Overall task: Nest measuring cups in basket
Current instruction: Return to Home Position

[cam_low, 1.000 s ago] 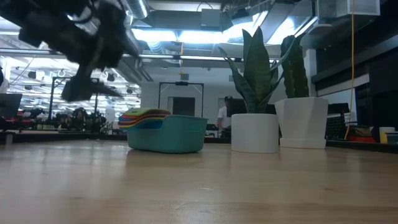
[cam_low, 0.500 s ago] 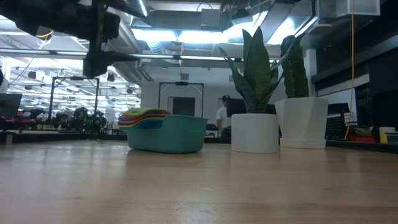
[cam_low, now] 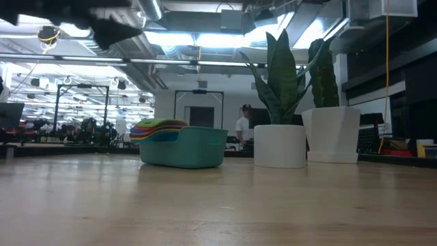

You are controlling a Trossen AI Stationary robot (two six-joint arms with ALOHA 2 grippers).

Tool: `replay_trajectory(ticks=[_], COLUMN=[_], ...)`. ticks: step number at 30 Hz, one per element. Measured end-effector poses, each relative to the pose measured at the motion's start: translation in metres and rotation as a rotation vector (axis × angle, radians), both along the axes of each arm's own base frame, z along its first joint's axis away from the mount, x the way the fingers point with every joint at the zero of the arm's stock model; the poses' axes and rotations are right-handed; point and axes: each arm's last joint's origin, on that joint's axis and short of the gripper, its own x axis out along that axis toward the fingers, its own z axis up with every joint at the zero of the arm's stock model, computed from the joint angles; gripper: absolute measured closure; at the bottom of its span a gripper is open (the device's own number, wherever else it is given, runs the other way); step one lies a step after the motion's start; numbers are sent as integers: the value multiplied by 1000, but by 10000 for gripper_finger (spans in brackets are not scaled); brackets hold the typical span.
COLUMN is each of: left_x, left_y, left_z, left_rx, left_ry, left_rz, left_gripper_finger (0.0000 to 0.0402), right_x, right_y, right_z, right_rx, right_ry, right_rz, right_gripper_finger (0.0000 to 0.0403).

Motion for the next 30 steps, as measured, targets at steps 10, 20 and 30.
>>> replay_trajectory(ticks=[10, 20, 30], left_x=[-46, -51, -46], left_y=[11, 10, 9], left_z=[-18, -59, -82], left_rx=[87, 137, 155], left_ry=[61, -40, -79], left_rz=[204, 151, 130], left_gripper_finger=[62, 62, 62], right_x=[0, 0, 0], right_y=[0, 0, 0], right_z=[0, 0, 0], right_rx=[0, 0, -4], right_ry=[0, 0, 0], right_rz=[0, 0, 0], right_gripper_finger=[227, 227, 227])
